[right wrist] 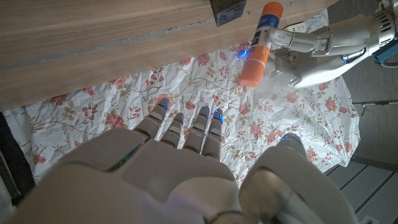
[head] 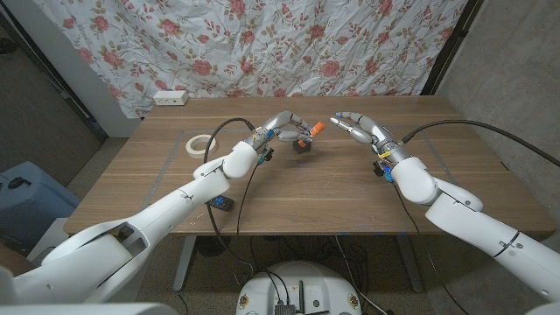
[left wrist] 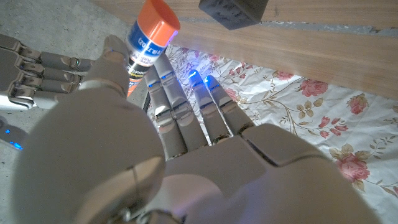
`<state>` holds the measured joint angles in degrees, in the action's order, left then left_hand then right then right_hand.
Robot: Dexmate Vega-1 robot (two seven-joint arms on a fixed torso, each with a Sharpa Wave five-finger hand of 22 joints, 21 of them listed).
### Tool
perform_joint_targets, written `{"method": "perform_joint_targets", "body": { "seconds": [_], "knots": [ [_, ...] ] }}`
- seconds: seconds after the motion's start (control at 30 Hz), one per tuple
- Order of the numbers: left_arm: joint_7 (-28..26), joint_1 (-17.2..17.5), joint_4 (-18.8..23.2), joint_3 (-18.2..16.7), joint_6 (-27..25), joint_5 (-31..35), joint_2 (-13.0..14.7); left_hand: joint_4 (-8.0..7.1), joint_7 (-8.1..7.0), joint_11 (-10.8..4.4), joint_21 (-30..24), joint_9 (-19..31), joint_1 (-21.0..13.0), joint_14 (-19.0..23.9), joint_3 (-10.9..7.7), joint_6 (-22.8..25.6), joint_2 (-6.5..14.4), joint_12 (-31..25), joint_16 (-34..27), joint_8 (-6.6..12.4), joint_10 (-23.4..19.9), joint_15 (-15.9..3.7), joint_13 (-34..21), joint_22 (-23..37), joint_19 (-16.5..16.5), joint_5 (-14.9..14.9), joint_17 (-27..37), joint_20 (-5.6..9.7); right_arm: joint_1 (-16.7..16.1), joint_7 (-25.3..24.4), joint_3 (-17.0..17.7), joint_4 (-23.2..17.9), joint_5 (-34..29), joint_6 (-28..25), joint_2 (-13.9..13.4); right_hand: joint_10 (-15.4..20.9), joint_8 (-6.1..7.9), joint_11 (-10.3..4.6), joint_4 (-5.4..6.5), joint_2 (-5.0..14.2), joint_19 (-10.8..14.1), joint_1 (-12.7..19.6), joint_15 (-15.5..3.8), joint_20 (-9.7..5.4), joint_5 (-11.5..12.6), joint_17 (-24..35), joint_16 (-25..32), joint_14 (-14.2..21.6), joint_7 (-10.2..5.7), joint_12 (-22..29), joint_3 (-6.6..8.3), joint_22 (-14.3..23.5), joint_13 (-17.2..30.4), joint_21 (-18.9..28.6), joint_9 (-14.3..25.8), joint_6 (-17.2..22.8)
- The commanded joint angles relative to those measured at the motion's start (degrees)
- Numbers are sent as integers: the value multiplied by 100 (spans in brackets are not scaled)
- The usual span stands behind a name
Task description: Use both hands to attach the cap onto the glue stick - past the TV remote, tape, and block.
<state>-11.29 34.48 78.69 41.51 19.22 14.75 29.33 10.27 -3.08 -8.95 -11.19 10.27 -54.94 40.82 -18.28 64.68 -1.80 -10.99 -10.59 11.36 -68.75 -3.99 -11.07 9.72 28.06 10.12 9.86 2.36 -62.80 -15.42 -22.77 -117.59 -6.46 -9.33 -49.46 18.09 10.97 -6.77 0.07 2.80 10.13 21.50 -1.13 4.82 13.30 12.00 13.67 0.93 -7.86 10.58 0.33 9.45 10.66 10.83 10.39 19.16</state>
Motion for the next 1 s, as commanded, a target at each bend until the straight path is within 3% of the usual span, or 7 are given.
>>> {"method": "perform_joint_targets", "body": {
  "seconds": [0.03,0.3,0.5,1.0],
  "knots": [
    [260,152,532,-103,-278,144,372,-114,-66,-304,20,160,-330,-63,-68,71,434,-18,16,60,-260,-808,-24,30,-55,32,5,7,-87,-30,195,94,206,163,-69,-16,-37,34,-18,38,34,-29,23,8,-20,19,-7,35,-7,-8,18,30,13,32,-4,-27],
    [445,291,891,-233,-495,147,639,-131,-177,-295,33,160,-252,-137,-46,-30,414,18,38,27,-145,-805,-24,30,-119,37,-7,-10,-79,45,301,355,603,607,38,-53,-42,66,-20,51,62,-50,27,2,-21,23,-8,32,10,-11,17,30,13,35,-5,-66],
    [540,381,1123,-334,-625,173,824,-137,-221,-303,35,160,-199,-215,-27,-95,392,29,54,11,-88,-792,-26,30,-153,38,-14,-12,-45,86,325,445,722,655,57,-64,-46,90,-25,62,91,-55,46,-14,-21,23,-8,36,27,-8,20,30,13,42,-5,-91],
    [871,487,1595,-536,-875,203,1209,-131,-228,-308,41,159,-150,-331,1,-173,380,66,48,-1,88,-792,-25,30,-229,45,-9,-20,70,165,351,817,1173,912,236,-147,-49,149,-19,93,141,-104,70,-32,-22,32,-19,7,64,-17,17,29,12,45,-6,-157]
  ]
}}
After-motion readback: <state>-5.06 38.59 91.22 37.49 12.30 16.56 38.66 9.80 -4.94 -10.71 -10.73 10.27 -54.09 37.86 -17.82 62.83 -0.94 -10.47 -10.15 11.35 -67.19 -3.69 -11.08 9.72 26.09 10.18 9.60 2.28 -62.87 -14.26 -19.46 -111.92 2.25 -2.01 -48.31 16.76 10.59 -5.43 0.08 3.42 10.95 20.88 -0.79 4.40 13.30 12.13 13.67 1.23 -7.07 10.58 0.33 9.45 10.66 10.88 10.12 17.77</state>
